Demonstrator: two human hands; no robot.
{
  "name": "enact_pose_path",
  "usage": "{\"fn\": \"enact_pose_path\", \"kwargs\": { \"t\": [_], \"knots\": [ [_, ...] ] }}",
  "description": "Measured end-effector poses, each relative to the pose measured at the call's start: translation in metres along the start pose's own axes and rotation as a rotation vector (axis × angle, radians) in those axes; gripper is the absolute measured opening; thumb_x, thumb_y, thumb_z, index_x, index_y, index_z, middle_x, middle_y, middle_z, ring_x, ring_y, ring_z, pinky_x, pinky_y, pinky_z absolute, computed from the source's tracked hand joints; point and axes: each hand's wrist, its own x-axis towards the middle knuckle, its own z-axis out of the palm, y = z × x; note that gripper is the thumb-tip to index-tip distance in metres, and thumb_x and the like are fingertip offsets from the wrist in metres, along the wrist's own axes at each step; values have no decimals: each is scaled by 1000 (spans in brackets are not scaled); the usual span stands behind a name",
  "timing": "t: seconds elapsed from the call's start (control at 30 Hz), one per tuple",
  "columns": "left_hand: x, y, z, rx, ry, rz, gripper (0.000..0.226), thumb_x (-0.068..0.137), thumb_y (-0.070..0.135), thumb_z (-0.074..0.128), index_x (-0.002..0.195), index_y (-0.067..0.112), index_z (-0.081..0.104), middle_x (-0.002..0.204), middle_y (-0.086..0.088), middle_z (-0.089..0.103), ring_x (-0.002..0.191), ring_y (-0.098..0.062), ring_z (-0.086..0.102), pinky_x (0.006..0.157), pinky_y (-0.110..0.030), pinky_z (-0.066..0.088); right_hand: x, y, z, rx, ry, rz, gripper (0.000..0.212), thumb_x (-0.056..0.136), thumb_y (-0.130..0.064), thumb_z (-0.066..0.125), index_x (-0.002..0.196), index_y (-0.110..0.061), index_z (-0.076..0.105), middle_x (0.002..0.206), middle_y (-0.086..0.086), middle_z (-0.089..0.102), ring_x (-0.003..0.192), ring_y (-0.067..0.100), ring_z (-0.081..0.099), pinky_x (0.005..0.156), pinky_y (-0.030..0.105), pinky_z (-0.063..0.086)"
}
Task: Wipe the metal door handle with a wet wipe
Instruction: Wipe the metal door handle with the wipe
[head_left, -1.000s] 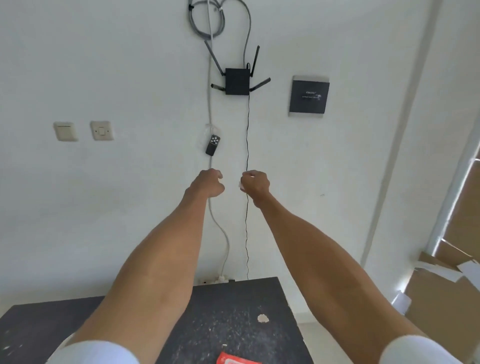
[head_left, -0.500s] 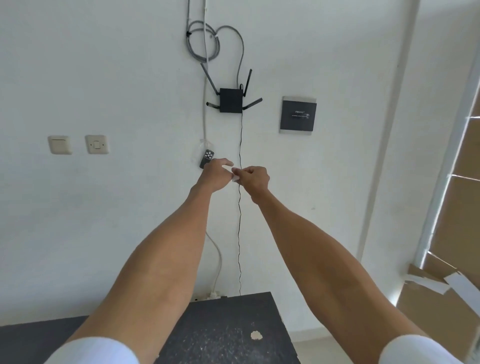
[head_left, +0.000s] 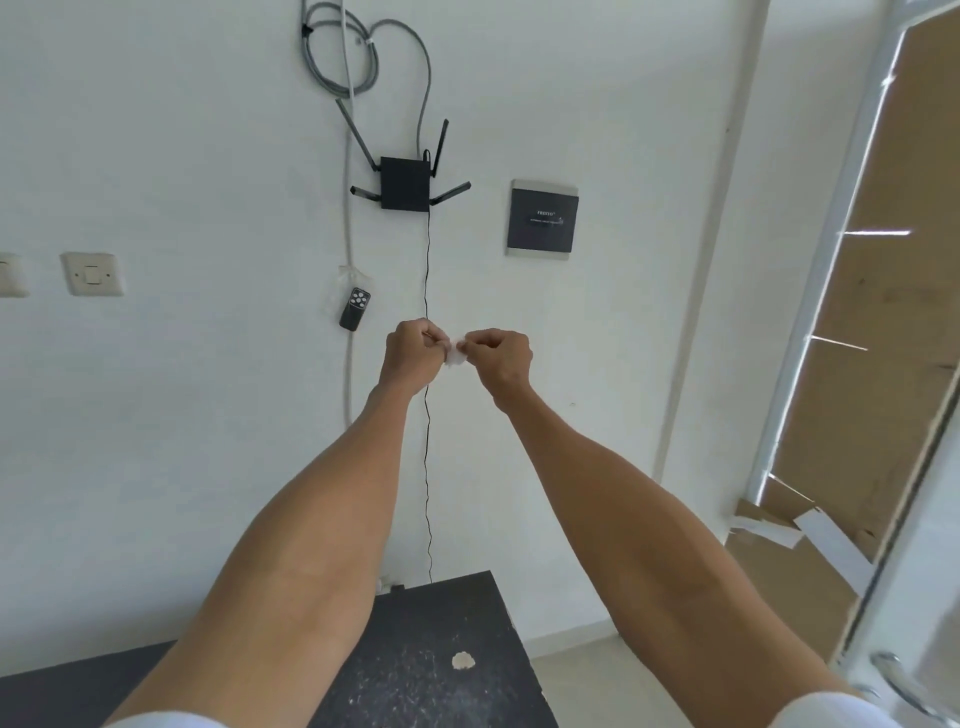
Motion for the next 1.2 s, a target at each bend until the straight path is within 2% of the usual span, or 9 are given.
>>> {"fn": "enact_pose_path", "kwargs": {
  "t": [0.27, 0.37, 0.43, 0.57, 0.73, 0.87, 0.97, 1.07, 1.2],
  "knots": [
    [6, 12, 63, -142, -7, -18, 11, 86, 8, 56, 89, 13, 66, 83, -6, 67, 79, -22, 63, 64, -25, 47, 5, 4, -64, -48, 69, 37, 44, 75, -7, 70, 118, -16, 63, 91, 5, 70, 85, 20, 66, 65, 21, 48],
    [3, 22, 82, -168, -8, -38, 19, 86, 5, 50, 97, 15, 62, 83, -5, 63, 76, -22, 61, 54, -21, 42, 6, 7, -94, -65, 127, 62, 43, 76, -5, 66, 118, -13, 63, 91, 6, 71, 87, 24, 67, 74, 27, 53],
    [4, 30, 93, -182, -44, -40, 23, 84, 3, 48, 99, 15, 62, 83, -6, 63, 79, -25, 64, 57, -24, 48, 7, 9, -114, -70, 161, 82, 42, 76, -6, 65, 118, -13, 64, 96, 9, 72, 89, 26, 69, 77, 29, 55],
    [-2, 54, 116, -247, -105, -54, 24, 80, 1, 44, 85, 18, 59, 75, -3, 60, 84, -32, 68, 77, -43, 60, 5, 7, -149, -96, 211, 70, 37, 77, -7, 62, 113, -15, 66, 89, 5, 72, 83, 25, 69, 67, 24, 52],
    [-24, 98, 156, -364, -157, -77, 30, 72, 3, 42, 58, 20, 63, 69, 0, 62, 69, -22, 60, 80, -42, 60, 2, -2, -201, -114, 266, 46, 34, 77, -3, 53, 104, -15, 70, 87, 7, 71, 86, 27, 67, 84, 40, 58],
    [-42, 135, 194, -460, -181, -92, 19, 74, 21, 61, 69, 3, 64, 71, -4, 63, 70, -24, 59, 73, -35, 57, 0, -7, -252, -116, 315, 39, 29, 78, -2, 53, 72, -20, 75, 79, -3, 71, 85, 19, 63, 88, 43, 57],
    [-57, 157, 224, -430, -201, -2, 7, 74, 17, 70, 75, 11, 67, 72, 0, 64, 71, -21, 61, 70, -30, 55, -3, -8, -293, -92, 371, 66, 16, 79, -8, 64, 72, -16, 75, 76, -2, 70, 86, 20, 66, 88, 42, 58],
    [-72, 174, 256, -411, -281, 50, 22, 75, -1, 62, 81, 17, 73, 83, 1, 67, 82, -21, 61, 70, -27, 53, -5, -6, -334, -112, 407, 49, 10, 79, -5, 68, 82, -9, 76, 79, 3, 71, 84, 22, 67, 87, 41, 58],
    [-90, 197, 296, -410, -384, 61, 33, 78, -6, 54, 89, 14, 78, 110, -7, 70, 101, -23, 63, 88, -34, 55, -9, -1, -381, -183, 460, 55, 23, 78, 1, 60, 89, -8, 77, 88, 6, 71, 86, 22, 66, 85, 40, 59]
  ]
}}
